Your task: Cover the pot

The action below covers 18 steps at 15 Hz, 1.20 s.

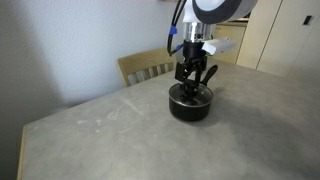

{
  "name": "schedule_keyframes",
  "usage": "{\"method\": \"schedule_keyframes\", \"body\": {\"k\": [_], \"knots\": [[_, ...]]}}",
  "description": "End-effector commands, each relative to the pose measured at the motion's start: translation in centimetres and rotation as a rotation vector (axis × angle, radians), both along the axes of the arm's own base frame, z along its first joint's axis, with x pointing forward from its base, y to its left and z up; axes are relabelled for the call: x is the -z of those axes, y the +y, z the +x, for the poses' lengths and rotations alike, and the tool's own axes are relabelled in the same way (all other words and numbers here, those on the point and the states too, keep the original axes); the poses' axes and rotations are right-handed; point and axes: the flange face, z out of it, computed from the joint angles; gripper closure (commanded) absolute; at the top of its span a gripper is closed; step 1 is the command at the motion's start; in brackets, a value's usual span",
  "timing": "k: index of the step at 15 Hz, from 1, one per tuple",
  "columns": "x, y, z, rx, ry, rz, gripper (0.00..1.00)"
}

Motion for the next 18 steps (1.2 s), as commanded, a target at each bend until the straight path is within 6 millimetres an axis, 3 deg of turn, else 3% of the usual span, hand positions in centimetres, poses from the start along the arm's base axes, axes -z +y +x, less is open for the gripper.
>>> {"method": "schedule_keyframes", "body": {"k": [1,10,15,16,18], "knots": [[-2.7,-0.6,-0.5,0.050,-0.033,0.022,0.00],[-10.7,-0.3,-3.3,0.086,-0.117,0.016,0.00],[-12.7,-0.1,-4.4,0.081,-0.154,0.032,0.00],[-12.3,-0.1,-3.1,0.077,-0.145,0.019,0.00],[-12.7,-0.1,-3.4,0.076,-0.148,0.019,0.00]]}}
